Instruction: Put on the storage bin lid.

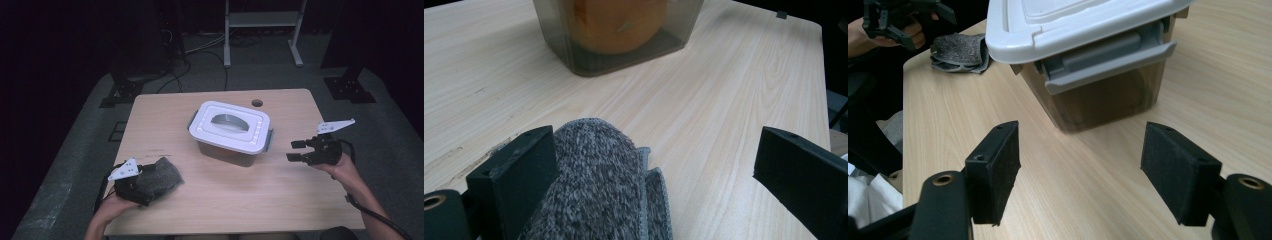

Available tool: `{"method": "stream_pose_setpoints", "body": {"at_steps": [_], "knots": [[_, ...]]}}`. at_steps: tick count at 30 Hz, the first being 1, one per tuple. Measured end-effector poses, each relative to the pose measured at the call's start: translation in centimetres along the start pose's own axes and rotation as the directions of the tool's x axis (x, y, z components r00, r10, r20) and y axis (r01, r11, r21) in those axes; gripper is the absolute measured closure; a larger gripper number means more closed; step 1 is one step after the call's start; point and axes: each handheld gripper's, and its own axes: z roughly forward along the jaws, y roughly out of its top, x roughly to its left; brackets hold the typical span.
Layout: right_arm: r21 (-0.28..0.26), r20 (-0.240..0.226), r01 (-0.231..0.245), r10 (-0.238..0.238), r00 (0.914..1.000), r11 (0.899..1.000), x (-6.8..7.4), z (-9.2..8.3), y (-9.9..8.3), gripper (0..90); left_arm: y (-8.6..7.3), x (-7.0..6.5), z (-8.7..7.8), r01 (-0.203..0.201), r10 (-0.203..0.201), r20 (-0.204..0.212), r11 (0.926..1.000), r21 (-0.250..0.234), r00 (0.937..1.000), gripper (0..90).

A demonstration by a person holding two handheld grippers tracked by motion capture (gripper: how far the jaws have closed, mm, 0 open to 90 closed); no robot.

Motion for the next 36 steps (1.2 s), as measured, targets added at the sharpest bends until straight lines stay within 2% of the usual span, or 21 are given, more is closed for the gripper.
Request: {"method": "stream_pose_setpoints", "body": {"at_steps": [22,36], "knots": [[-0.01,0.016,-0.071,0.071,0.9973,0.997,-0.6,-0.5,-4.2,30.4,0.2,-0.1,0.4,-0.002,0.002,0.005,1.0,0.004,1.0,2.8],[-0.054,0.002,-0.111,0.111,0.9938,0.992,-0.2,-0.7,-6.7,30.3,0.2,-0.1,0.4,-0.005,0.005,0.005,1.0,0.006,1.0,2.8]]}}
